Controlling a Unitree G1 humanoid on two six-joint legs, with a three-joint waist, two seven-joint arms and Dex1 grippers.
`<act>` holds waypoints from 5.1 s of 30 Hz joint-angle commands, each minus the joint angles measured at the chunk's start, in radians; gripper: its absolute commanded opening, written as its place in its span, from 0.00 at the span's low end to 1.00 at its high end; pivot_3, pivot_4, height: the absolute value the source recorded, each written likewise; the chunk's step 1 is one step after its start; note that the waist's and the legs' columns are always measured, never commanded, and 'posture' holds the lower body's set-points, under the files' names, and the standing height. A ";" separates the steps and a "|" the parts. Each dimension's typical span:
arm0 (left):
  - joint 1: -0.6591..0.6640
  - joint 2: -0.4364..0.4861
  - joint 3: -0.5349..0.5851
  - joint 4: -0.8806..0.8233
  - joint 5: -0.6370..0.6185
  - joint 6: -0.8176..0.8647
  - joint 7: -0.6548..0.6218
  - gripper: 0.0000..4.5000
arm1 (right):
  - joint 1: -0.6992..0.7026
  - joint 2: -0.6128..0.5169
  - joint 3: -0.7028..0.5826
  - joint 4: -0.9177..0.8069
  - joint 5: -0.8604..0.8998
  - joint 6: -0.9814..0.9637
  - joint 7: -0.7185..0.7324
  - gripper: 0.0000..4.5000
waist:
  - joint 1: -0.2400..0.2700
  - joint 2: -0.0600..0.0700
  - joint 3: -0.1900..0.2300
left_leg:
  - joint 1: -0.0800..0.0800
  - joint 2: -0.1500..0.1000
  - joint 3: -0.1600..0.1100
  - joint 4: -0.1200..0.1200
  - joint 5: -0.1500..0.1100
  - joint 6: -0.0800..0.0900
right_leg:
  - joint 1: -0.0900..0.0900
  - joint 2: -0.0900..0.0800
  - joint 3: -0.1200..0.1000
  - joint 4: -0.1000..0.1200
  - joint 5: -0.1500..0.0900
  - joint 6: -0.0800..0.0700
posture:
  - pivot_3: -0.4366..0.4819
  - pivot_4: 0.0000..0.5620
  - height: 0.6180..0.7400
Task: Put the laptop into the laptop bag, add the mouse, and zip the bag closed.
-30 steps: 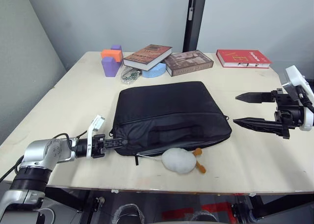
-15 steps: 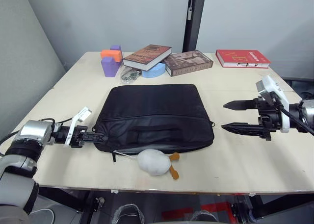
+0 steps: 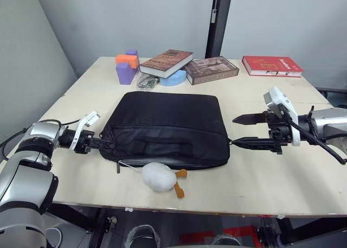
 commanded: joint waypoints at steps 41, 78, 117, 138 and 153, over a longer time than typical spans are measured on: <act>0.641 0.025 0.217 -1.201 -0.265 -0.375 -0.015 0.93 | -0.236 0.410 0.437 0.407 -0.529 -0.076 -0.156 0.02 | -0.027 -0.001 0.002 | -0.001 0.001 -0.001 -0.001 0.000 -0.002 | -0.002 0.001 -0.002 0.002 -0.001 -0.002 | 0.48 0.27 1.00; 0.609 -0.208 0.056 -1.051 -0.117 -0.588 0.135 0.01 | -0.172 0.384 0.439 0.284 -0.544 -0.002 -0.131 0.00 | -0.023 -0.001 -0.003 | 0.004 0.001 0.000 0.000 0.000 -0.002 | 0.001 0.001 0.001 0.004 -0.001 -0.002 | 0.48 0.27 1.00; 0.293 -0.476 -0.079 -0.990 -0.213 -0.245 0.107 0.20 | -0.160 0.395 0.413 0.223 -0.528 0.060 -0.154 0.00 | -0.022 -0.001 -0.003 | 0.003 0.001 0.001 -0.001 0.000 -0.002 | 0.000 0.001 0.001 0.002 -0.001 -0.002 | 0.48 0.27 1.00; 0.396 -0.193 0.091 -1.194 -0.201 -0.297 0.194 0.99 | -0.129 0.303 0.341 0.130 -0.496 0.039 -0.142 0.00 | -0.020 -0.001 -0.003 | 0.003 0.001 0.001 -0.004 0.000 -0.002 | 0.000 0.001 0.000 -0.001 -0.001 -0.002 | 0.48 0.27 1.00; 0.277 -0.069 0.269 -1.017 -0.289 -0.334 0.098 0.99 | 0.015 -0.036 -0.321 -0.209 -0.033 0.126 0.037 0.00 | -0.012 0.001 0.002 | -0.001 0.001 0.002 -0.006 0.000 -0.002 | -0.003 0.001 0.001 -0.003 -0.001 -0.001 | 0.48 0.27 1.00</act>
